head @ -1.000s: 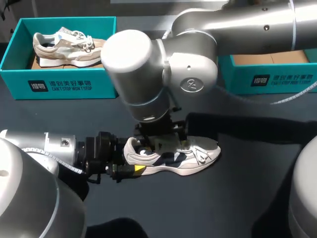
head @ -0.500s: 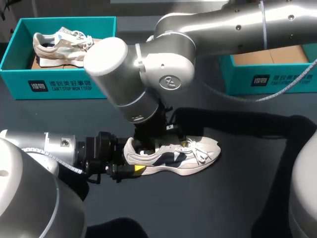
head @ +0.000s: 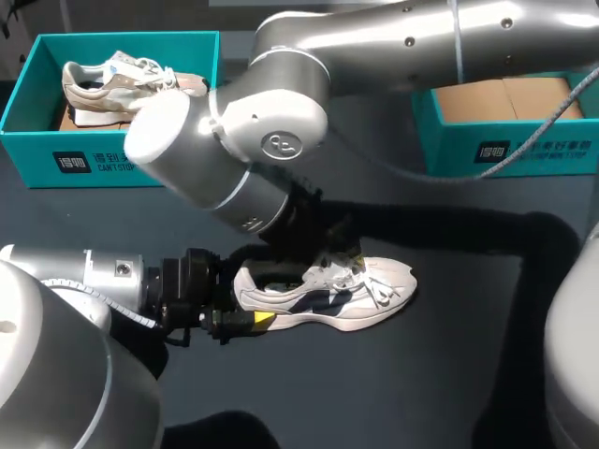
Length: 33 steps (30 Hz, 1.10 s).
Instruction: Take the shoe out of the shoebox, open the shoe tongue, remove and reinsert the insole, then place the shoe into the shoebox
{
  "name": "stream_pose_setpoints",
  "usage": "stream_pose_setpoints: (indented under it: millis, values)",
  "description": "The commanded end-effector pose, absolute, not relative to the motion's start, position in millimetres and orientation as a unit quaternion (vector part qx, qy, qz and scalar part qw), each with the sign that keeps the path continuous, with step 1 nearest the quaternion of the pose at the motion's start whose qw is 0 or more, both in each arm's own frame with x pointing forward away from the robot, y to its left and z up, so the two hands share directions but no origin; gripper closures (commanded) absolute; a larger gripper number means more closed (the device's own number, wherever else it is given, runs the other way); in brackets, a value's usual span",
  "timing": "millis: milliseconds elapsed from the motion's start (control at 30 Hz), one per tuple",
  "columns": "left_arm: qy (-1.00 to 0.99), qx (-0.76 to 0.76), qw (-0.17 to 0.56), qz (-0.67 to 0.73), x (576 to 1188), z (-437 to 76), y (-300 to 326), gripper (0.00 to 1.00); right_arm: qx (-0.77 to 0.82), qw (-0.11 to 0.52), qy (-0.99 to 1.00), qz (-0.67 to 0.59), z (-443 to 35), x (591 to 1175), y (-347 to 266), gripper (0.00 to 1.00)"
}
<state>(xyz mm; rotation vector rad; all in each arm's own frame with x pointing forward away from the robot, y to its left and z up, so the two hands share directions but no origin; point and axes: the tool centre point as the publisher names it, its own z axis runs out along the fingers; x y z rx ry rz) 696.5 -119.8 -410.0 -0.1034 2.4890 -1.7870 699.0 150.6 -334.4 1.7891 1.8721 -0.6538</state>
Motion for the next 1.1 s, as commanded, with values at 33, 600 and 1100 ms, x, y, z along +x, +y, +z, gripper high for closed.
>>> stream_pose_setpoints:
  millis: [33, 600, 1100]
  values:
    - [0.811, -0.035, 0.039, -0.582, 696, -411, -121, 1.00, 0.693, 0.261, 0.638, -0.212, -326, 691, 149, 0.59]
    - [0.811, -0.035, 0.039, -0.582, 696, -411, -121, 1.00, 0.683, 0.218, 0.681, -0.149, -300, 700, 128, 0.75]
    - [0.811, -0.035, 0.039, -0.582, 696, -411, -121, 1.00, 0.677, 0.212, 0.689, -0.147, -320, 715, 87, 1.00]
